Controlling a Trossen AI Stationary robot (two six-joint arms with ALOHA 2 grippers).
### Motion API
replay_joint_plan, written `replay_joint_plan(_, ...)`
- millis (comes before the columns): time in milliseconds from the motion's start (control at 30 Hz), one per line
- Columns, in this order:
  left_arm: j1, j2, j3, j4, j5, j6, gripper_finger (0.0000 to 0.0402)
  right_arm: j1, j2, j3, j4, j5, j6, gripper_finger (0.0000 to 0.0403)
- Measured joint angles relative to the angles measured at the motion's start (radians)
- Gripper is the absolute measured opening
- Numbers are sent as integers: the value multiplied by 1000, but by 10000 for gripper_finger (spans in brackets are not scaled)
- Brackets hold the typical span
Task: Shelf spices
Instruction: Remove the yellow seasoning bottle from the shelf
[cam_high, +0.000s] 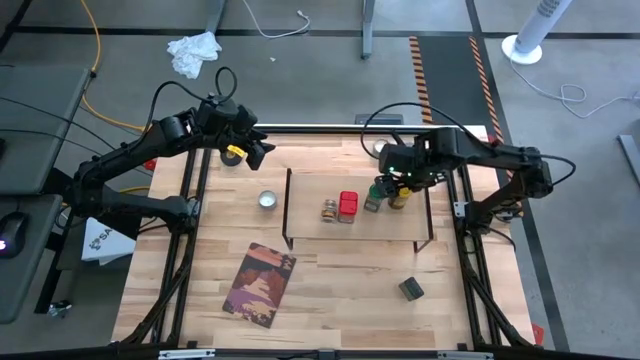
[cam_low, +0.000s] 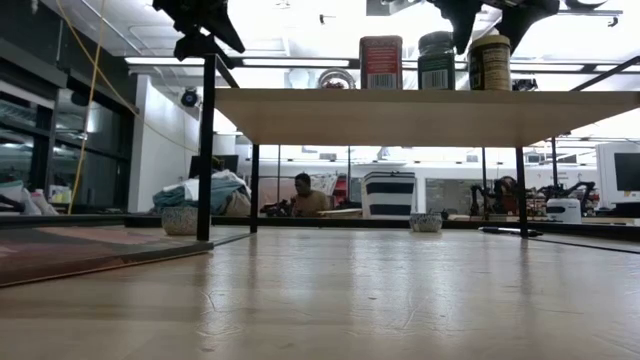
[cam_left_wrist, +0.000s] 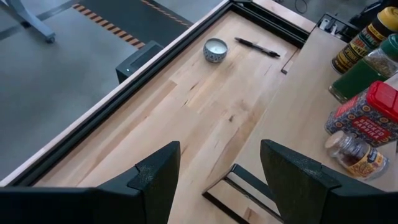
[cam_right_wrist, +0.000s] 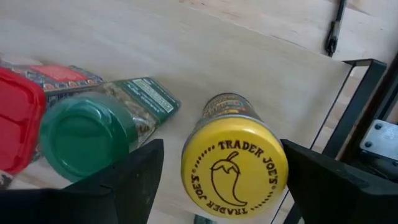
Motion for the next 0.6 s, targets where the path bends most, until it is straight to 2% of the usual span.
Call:
replay_joint_plan(267,0,0,0,0,0,0,221,5,0,-78,-2,-15,10,299)
replay_joint_plan(500,0,0,0,0,-5,1,221,43,-3,-58,-2,58,7,211)
replay_joint_plan(600,0,0,0,0,-5,1,221,63,-11,-31,-1,91,3,206)
